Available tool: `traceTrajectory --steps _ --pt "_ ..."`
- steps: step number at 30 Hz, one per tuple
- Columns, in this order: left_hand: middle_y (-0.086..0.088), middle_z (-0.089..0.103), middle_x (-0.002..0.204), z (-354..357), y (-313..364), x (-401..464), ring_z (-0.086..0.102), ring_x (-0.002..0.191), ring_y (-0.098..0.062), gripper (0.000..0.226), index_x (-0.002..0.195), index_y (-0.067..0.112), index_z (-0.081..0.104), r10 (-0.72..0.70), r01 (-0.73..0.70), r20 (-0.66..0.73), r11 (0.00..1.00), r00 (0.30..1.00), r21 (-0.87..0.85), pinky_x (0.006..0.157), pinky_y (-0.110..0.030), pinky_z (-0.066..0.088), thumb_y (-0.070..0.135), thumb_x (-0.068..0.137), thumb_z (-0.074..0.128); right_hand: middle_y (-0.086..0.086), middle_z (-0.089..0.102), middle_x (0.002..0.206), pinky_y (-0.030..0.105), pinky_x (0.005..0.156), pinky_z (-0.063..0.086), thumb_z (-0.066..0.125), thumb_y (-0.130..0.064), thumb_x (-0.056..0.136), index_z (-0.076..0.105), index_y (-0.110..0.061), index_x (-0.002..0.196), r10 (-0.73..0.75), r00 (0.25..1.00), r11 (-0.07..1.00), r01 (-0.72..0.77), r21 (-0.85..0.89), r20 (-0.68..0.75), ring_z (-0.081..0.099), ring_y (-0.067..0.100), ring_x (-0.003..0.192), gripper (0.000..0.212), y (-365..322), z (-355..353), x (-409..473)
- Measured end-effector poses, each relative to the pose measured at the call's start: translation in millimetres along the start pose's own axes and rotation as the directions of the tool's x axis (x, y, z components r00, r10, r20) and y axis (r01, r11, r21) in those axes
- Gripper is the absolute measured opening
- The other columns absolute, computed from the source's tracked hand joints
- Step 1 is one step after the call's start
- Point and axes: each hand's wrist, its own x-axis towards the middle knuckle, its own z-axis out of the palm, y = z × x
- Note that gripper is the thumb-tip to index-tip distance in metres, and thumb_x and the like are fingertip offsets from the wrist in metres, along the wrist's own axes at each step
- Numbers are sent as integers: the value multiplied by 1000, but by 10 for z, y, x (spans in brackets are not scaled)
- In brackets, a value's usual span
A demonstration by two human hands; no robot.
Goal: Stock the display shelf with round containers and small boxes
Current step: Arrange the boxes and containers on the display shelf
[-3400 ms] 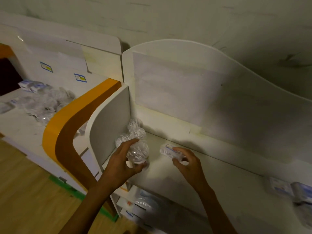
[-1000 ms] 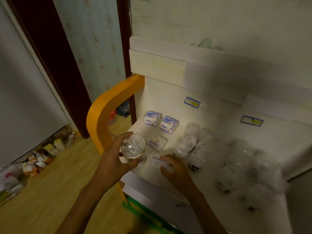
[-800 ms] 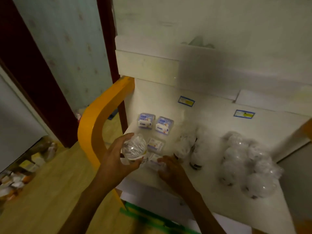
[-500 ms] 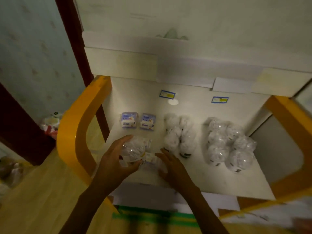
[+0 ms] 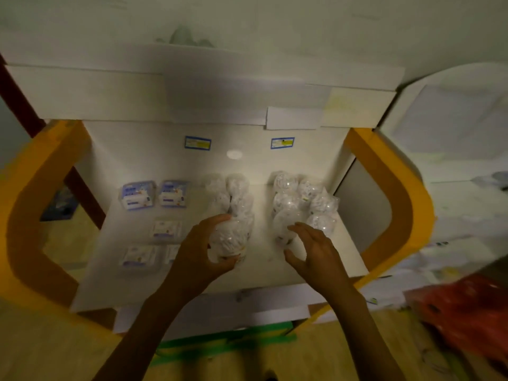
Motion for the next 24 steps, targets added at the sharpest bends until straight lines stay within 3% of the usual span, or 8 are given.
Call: traceTrajectory --steps 5,14,19,24 --pt "15 51 123 636 149 189 47 109 -7 75 128 35 46 3 -6 90 999 996 35 90 -34 47 39 63 82 5 58 129 37 93 48 61 -39 80 57 -16 126 -1 1000 999 0 39 9 55 24 114 52 354 -220 -7" --pt "9 48 118 1385 188 304 48 107 -9 73 121 38 43 -76 68 127 996 989 62 86 -37 49 38 60 83 3 57 131 40 96 48 48 -50 82 56 -18 126 -31 999 996 30 88 17 53 21 117 55 949 -451 -61" --pt "3 46 124 1538 283 243 46 112 -12 70 127 29 44 -64 37 131 979 989 200 89 -28 43 39 68 80 1 57 131 43 96 48 51 -48 83 54 -19 128 -42 999 991 37 129 32 53 20 118 53 1156 -518 -87" --pt "4 47 128 1463 407 292 49 110 -21 72 128 28 45 -18 -63 173 889 985 454 79 -33 49 44 66 78 1 55 133 38 101 45 47 -51 83 53 -20 130 -32 998 994 26 106 53 51 19 121 57 1223 -572 -139"
